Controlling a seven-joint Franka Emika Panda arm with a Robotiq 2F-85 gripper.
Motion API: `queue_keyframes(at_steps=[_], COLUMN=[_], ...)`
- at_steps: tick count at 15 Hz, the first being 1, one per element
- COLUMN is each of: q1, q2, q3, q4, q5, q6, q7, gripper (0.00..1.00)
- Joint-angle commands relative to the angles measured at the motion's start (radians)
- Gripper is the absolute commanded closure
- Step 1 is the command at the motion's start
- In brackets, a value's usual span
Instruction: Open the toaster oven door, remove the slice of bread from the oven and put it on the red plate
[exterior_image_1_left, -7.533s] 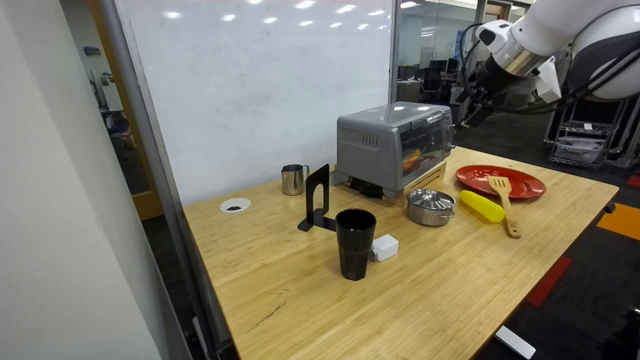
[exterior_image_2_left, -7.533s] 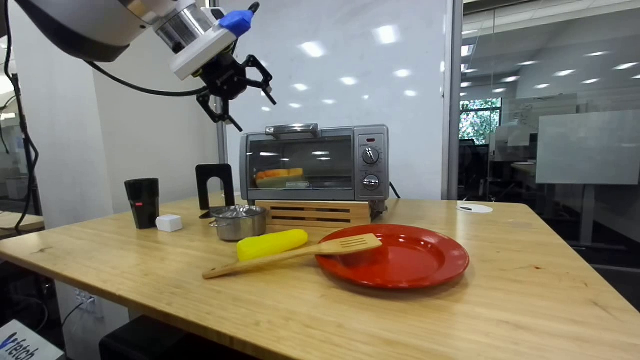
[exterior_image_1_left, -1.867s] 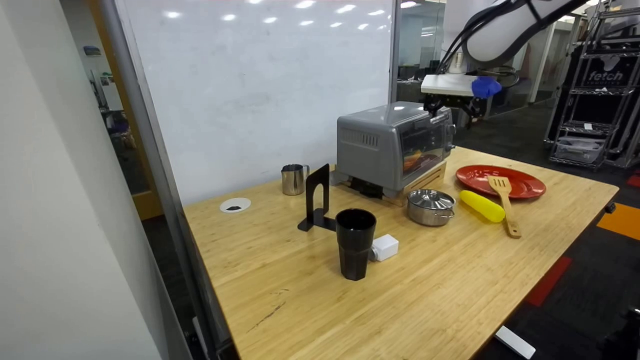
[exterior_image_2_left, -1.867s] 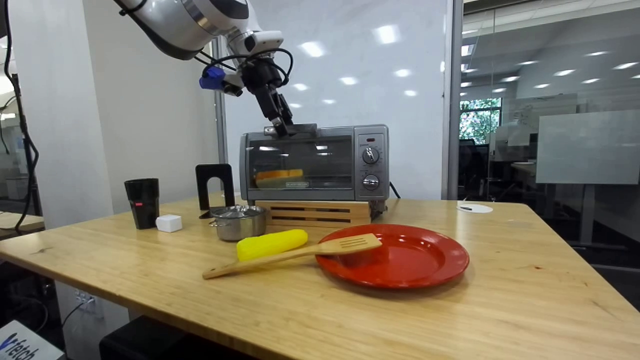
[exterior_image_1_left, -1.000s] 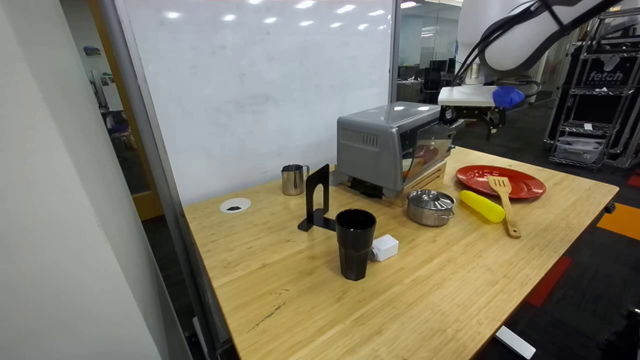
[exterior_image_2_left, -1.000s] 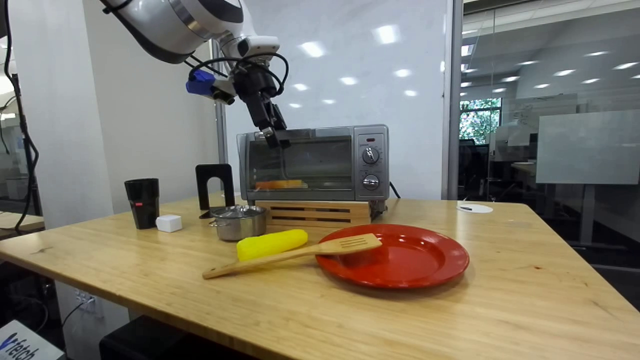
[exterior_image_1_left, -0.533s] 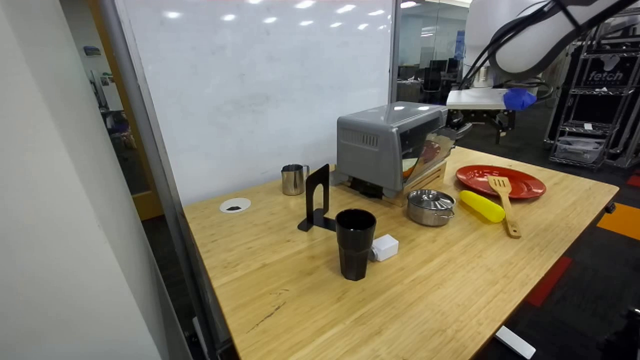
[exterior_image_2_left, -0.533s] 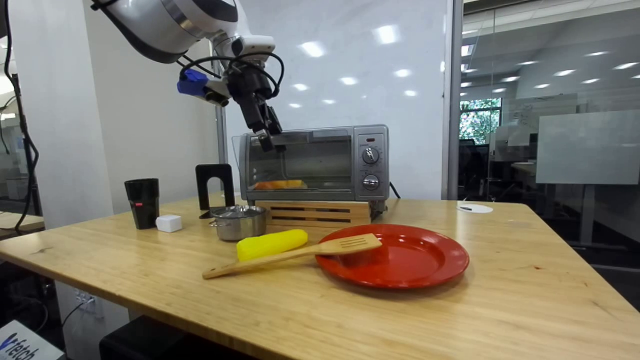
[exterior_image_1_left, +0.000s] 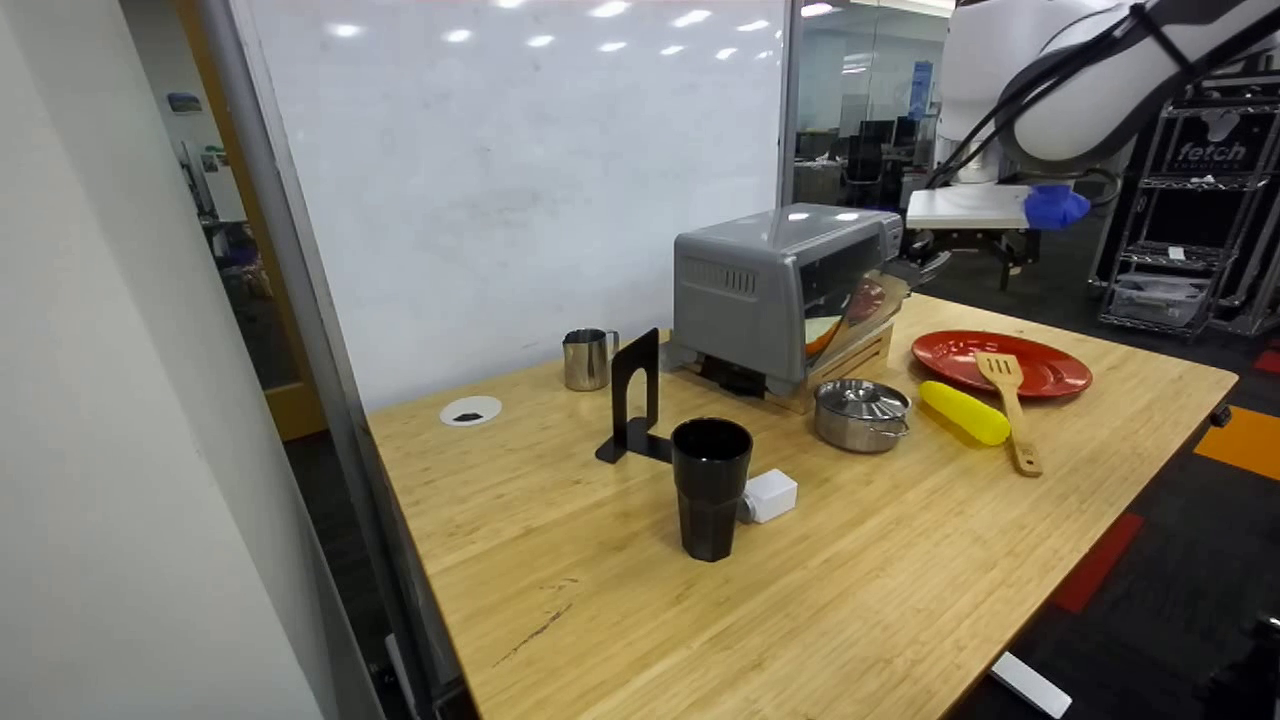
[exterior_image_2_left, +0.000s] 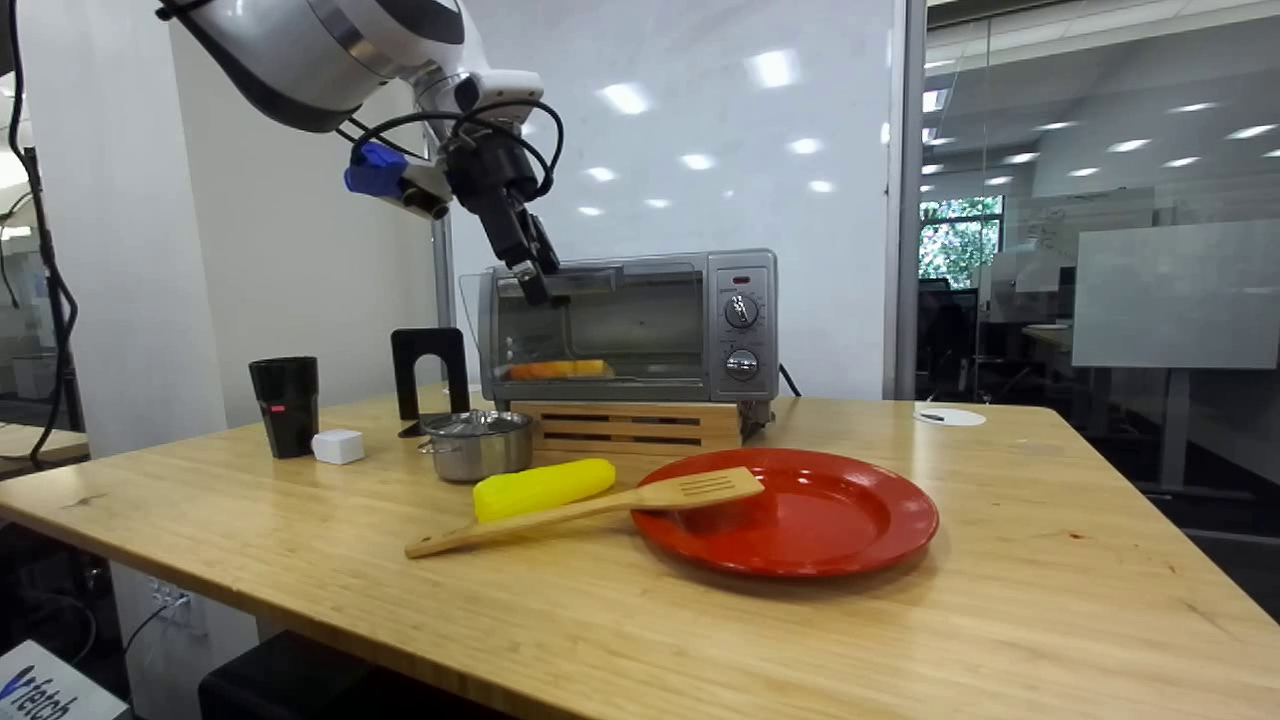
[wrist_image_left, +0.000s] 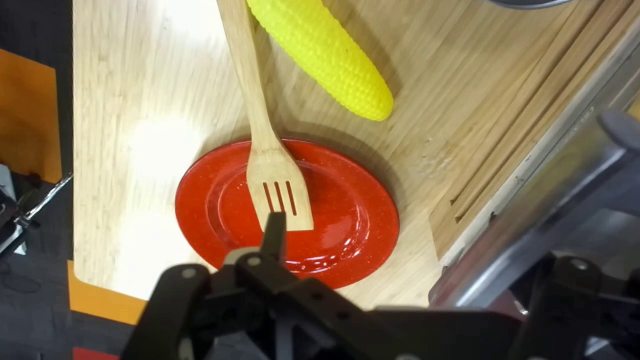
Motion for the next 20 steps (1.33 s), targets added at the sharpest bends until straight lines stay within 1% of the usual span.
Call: queue_keyframes(at_steps=[1, 12, 15, 20], q1=[-0.012, -0.033, -0.044, -0.066], q2=[-0.032, -0.052, -0.096, -0.181], q3=[-0.005, -0.014, -0.015, -0.011], q4=[-0.071, -0.139, -0.185, -0.263], q5=[-0.044, -0.147, -0.162, -0.189], q6=[0.007, 0.049, 0.074, 0.115], q7=[-0.021, -0.017, -0.043, -0.123], gripper=[0.00, 0.00, 0.00, 0.00])
